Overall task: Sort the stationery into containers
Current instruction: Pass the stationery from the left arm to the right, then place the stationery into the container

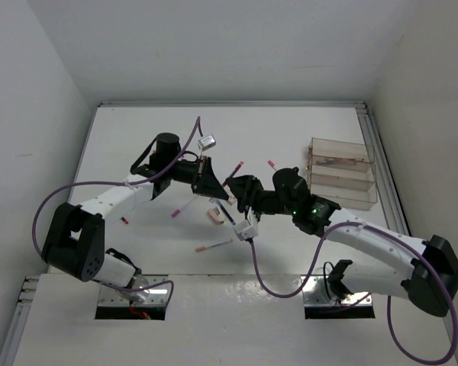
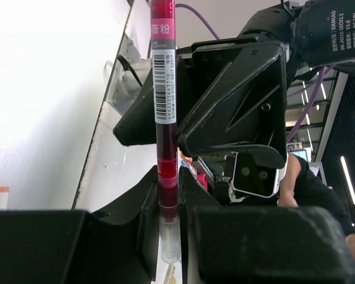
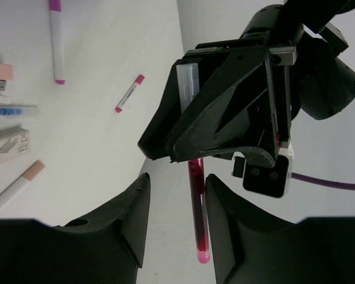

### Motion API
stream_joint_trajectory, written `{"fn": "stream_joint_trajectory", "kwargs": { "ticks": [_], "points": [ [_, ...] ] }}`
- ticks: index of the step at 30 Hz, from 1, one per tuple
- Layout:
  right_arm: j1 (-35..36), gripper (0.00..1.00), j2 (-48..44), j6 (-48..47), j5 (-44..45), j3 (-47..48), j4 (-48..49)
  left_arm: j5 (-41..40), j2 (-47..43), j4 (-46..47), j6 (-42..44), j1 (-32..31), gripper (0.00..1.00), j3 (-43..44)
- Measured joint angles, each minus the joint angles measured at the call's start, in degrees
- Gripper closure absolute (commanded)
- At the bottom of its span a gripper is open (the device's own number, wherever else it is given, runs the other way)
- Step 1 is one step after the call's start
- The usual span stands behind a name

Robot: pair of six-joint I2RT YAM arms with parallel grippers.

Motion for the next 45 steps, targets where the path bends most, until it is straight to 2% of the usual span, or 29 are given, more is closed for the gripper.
{"fn": "stream_joint_trajectory", "kwargs": {
  "ticks": [5, 9, 12, 13, 14, 15, 16, 23, 30, 34, 38, 41, 45],
  "points": [
    [-0.7, 0.73, 1.8, -0.3, -0.5, -0.1, 3.8, -0.5, 0.0, 0.0, -0.2, 0.0, 1.0, 0.0],
    [-1.6, 0.78, 2.8, 0.4, -0.9, -1.0, 7.9, -0.7, 0.0, 0.0, -0.2, 0.0, 1.0, 0.0],
    [-2.1, 0.87, 3.4, 0.7, -1.2, -1.6, 10.3, -1.3, 0.0, 0.0, -0.3, -0.1, 1.0, -0.2],
    [-2.2, 0.94, 3.5, 0.8, -1.4, -1.6, 10.5, -1.4, 0.0, 0.0, -0.4, -0.1, 0.92, -0.3],
    [-2.3, 0.96, 3.5, 0.8, -1.5, -1.8, 10.9, -1.5, 0.0, 0.0, -0.5, -0.1, 0.59, -0.3],
    [-2.4, 0.99, 3.5, 0.9, -1.5, -2.0, 11.1, -1.4, 0.0, 0.1, -0.5, -0.1, 0.34, -0.3],
    [-2.8, 1.0, 3.5, 1.3, -1.3, -2.4, 11.4, -1.2, 0.0, 0.2, -0.2, -0.2, 0.01, -0.3],
    [-10.6, 1.0, 2.7, 3.6, -0.6, -5.5, 11.3, -2.5, 0.0, -5.1, 5.8, 0.5, 0.0, 2.1],
    [-32.3, 1.0, 1.2, 7.1, -1.4, -6.4, 5.3, -4.6, 1.2, -9.2, 9.7, 9.8, 0.0, 9.1],
    [-46.4, 1.0, 6.4, 8.1, -2.9, -1.3, -2.7, -5.7, 2.4, -9.9, 10.3, 12.0, 0.0, 9.3],
    [-57.1, 1.0, 13.1, 5.9, -5.6, 4.4, -8.7, -6.3, 2.9, -10.3, 10.6, 12.0, 0.0, 9.3],
    [-62.1, 1.0, 17.0, 3.5, -6.8, 7.4, -12.2, -6.9, 2.9, -10.3, 11.0, 12.0, 0.0, 9.3],
    [-64.9, 1.0, 21.8, 1.0, -7.1, 9.6, -14.0, -7.8, 2.9, -10.4, 11.4, 12.1, 0.0, 9.3]
  ]
}}
